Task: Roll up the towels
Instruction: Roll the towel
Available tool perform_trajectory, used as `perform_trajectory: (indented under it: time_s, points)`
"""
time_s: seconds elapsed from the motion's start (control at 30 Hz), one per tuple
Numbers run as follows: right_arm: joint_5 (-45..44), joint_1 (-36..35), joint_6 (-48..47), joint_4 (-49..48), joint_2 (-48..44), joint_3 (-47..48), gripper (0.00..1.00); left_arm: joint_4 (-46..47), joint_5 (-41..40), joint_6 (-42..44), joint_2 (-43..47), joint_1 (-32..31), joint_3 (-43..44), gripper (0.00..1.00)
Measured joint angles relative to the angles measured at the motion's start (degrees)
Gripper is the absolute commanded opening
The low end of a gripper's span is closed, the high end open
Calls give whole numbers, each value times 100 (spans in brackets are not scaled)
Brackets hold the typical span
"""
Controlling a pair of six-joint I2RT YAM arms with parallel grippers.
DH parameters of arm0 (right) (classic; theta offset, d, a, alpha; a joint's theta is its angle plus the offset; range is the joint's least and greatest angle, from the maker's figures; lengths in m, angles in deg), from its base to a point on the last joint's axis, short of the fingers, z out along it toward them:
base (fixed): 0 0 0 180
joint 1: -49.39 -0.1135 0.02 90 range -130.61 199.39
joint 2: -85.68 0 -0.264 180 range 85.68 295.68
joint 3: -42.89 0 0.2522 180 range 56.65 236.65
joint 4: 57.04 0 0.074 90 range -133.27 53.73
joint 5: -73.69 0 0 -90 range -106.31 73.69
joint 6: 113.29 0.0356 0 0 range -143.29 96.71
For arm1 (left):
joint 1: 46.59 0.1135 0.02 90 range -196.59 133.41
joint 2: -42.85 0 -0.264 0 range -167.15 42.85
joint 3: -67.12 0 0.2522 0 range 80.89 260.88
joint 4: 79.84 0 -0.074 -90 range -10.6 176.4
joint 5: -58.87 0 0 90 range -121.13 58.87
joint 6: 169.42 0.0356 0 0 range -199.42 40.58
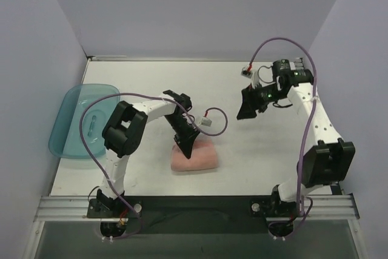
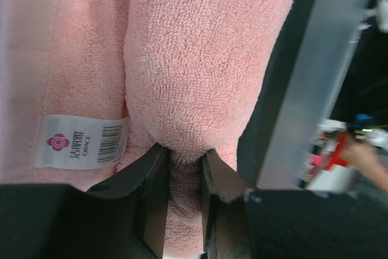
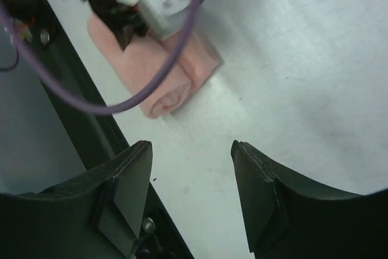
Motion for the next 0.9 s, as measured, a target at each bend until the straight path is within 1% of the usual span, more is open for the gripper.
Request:
perform_trajectory:
  time_s: [0.1, 0.17, 0.2, 0.23, 0.3, 0.33, 0.4, 0.5, 0.6, 0.63, 0.77, 0.9]
  points:
    - [-282, -570, -400, 184, -540, -520, 59, -595, 382, 22, -562, 238, 452, 17]
    - [-481, -1023, -570, 203, -800, -866, 66, -1036, 597, 35, -962, 396, 782, 17]
    - [-588, -1239, -643, 188, -911, -1016, 72, -1283, 715, 46, -1200, 490, 977, 17]
    - [-691, -1484, -686, 125, -1027, -1180, 75, -1471, 798, 50, -1379, 555, 1121, 17]
    - [-966, -1989, -745, -44, -1213, -1469, 77, -1755, 925, 59, -1648, 654, 1325, 17]
    - [-1123, -2234, -763, -197, -1285, -1606, 83, -1862, 953, 72, -1731, 686, 1377, 17]
    - [-1469, -2791, -780, -557, -1355, -1858, 84, -2033, 957, 107, -1838, 708, 1460, 19]
    - [-2076, -3657, -844, -1390, -1322, -2308, 84, -2210, 946, 221, -1963, 702, 1596, 23]
    - [-2511, -4245, -1010, -2212, -1119, -2636, 86, -2345, 951, 308, -2039, 704, 1648, 25]
    - [-2618, -4365, -1080, -2487, -1043, -2743, 87, -2367, 951, 332, -2044, 704, 1646, 26]
    - [-2881, -4653, -1390, -3410, -848, -3156, 86, -2413, 951, 389, -2052, 704, 1609, 27]
    - [-2935, -4739, -1620, -4057, -595, -3388, 80, -2452, 949, 422, -2052, 704, 1543, 29]
